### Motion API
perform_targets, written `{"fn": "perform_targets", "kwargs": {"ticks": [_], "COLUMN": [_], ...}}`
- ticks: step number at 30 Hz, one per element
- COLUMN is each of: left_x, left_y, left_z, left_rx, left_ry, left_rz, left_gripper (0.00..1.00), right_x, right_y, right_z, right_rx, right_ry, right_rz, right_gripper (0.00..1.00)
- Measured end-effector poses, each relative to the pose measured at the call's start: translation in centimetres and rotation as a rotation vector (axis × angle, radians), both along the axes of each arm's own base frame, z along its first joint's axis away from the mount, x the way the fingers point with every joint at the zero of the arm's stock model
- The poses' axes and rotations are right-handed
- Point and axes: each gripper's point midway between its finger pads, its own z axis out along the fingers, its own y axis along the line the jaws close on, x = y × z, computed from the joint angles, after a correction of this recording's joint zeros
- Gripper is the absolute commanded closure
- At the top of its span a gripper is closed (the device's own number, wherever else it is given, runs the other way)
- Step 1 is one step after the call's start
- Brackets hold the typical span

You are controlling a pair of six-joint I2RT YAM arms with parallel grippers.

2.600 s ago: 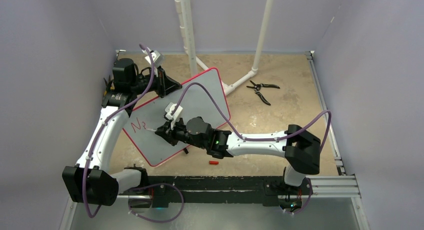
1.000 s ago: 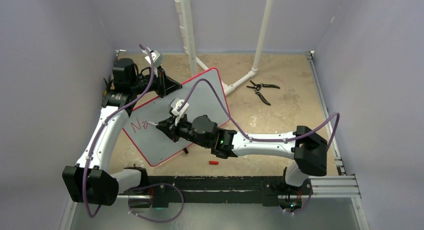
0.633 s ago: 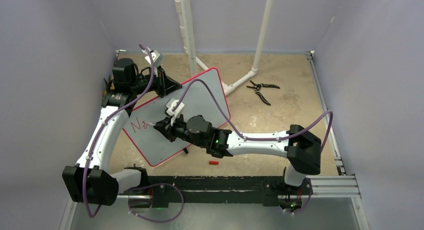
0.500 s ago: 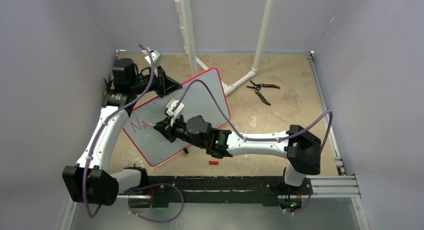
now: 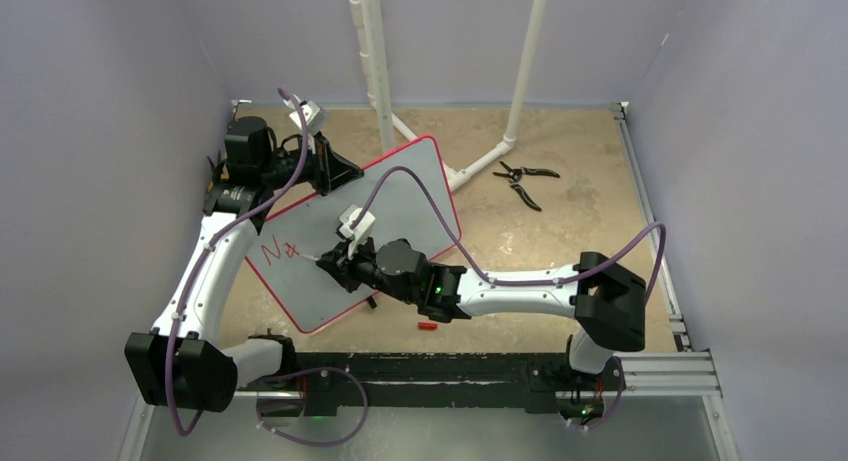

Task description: Write a sentence on the whiteboard

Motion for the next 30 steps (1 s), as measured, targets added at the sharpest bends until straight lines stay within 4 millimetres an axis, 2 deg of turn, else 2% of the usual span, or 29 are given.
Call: {"fn": "perform_targets", "kwargs": {"ticks": [10,22,30], "left_x": [0.0,0.0,0.0], "left_y": [0.0,0.0,0.1], "left_z": [0.0,0.0,0.0], "left_rx": [0.0,0.0,0.0], "left_ry": [0.0,0.0,0.0], "left_rz": [0.0,0.0,0.001], "left_gripper": [1.0,1.0,1.0], "right_x": [0.2,1.0,1.1], "right_y": [-0.1,0.0,0.0], "right_z": [0.4,2.4,2.6], "right_rx": [0.008,0.041,0.046], "right_ry": [-0.007,-0.042,-0.046], "right_rz": [-0.013,-0.046,-0.053], "right_gripper": [1.0,1.0,1.0]}}
